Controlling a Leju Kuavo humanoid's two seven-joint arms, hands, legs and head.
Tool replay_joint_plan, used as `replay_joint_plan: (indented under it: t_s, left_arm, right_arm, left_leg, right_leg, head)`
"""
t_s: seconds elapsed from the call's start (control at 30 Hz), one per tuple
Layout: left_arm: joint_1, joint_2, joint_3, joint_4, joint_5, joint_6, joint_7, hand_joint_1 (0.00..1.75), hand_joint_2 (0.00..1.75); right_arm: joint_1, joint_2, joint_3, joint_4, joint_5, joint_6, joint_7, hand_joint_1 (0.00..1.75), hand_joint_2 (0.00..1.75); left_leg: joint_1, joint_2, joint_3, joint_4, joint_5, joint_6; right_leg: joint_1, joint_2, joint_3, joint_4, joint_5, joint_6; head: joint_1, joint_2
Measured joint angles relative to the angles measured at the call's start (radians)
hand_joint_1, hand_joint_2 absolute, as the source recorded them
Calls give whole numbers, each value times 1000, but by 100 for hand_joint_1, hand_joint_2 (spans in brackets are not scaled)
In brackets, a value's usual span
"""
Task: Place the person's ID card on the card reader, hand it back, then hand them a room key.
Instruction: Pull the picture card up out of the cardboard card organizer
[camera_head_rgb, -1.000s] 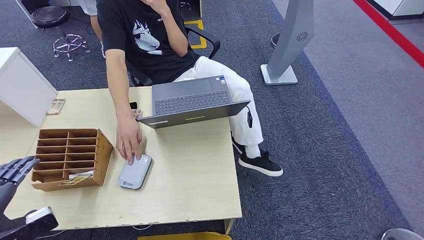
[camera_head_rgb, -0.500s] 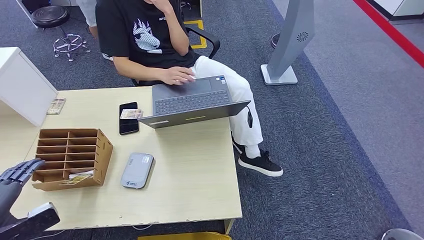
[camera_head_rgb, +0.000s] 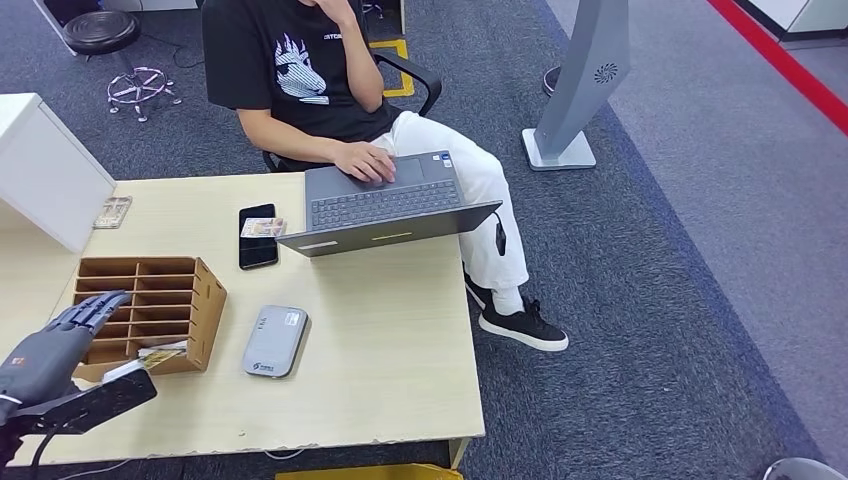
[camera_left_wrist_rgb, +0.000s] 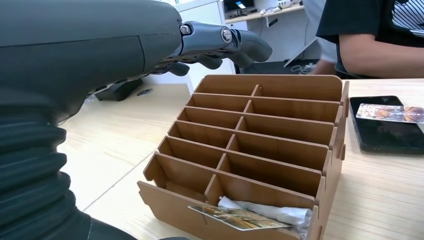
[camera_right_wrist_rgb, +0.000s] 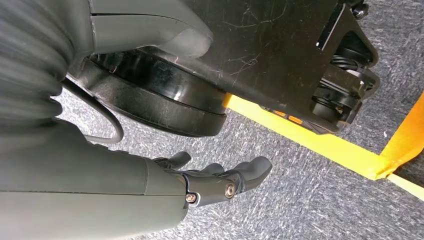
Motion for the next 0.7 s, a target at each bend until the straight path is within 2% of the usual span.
replay_joint_plan:
  t_s: [0.37,0.5,0.63,0.7]
  left_arm:
    - [-71,-21,-55,63,-15,-3,8,0,175]
    - [-101,-29,-88,84,-6,-1,-3,0,175]
    - [-131,-24,-114,85,35,-10,-34,0,175]
    - [-146,-6,-133,78,61,-33,-51,0,175]
  right_arm:
    - [4,-4,13,-7,-16,0,3,0,175]
    - [5,-6,19,-4,-38,0,-20,0,175]
    - [4,-7,19,11,-59,0,-46,0,175]
    - [2,-7,20,17,-65,0,-54,0,175]
  left_leg:
    - [0,0,0,0,0,0]
    - [0,0,0,0,0,0]
    - [0,0,0,0,0,0]
    - [0,1,0,0,0,0]
  right_leg:
    - [0,0,-1,0,0,0]
    - [0,0,-1,0,0,0]
    - [0,0,-1,0,0,0]
    - [0,1,-1,0,0,0]
  head:
    - [0,0]
    - [0,0]
    - [0,0]
    - [0,0]
